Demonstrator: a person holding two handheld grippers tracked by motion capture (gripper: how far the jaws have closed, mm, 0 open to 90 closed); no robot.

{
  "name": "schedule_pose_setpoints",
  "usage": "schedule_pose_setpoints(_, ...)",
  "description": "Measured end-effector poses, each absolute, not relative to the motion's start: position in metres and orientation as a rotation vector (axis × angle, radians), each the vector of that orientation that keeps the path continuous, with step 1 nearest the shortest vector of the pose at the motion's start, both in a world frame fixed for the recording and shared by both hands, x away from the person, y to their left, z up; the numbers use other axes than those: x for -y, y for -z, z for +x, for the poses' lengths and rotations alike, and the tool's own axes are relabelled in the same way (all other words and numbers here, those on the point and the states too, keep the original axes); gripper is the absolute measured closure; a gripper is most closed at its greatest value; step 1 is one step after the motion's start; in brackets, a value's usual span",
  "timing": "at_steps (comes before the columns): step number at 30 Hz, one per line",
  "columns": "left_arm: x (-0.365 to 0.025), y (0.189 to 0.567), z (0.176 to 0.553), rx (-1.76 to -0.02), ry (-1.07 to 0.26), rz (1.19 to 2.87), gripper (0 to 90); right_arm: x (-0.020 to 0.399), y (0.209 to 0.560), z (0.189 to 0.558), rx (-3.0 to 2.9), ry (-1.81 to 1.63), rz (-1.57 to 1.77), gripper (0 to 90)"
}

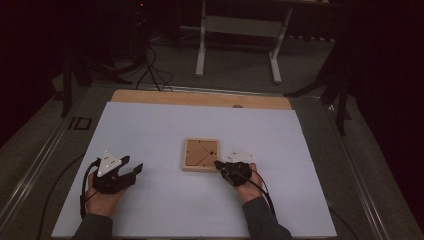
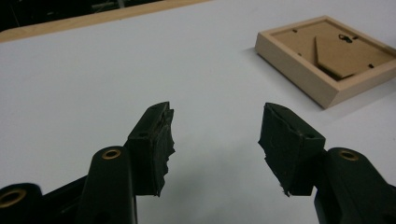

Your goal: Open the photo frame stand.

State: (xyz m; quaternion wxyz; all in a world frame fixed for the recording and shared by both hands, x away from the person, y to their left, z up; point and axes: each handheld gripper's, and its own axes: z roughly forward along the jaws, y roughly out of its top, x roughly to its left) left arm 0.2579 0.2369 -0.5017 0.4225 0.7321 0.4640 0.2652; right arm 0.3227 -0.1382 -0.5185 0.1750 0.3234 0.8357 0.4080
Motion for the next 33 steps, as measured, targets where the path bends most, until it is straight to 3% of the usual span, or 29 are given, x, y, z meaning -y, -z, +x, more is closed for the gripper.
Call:
schedule_pose_setpoints(19,-0.205,0.472,0.282,-1.049,-0.651,1.876,42.8,0.139,0.519,0.323,-2.369,-1.161,0.916,89.6)
schedule_pose_setpoints(33,-0.172,0.472,0.295,-1.002,-0.602,1.9,42.9,0.139,0.519,0.324,-2.372,-1.166,0.909,89.7)
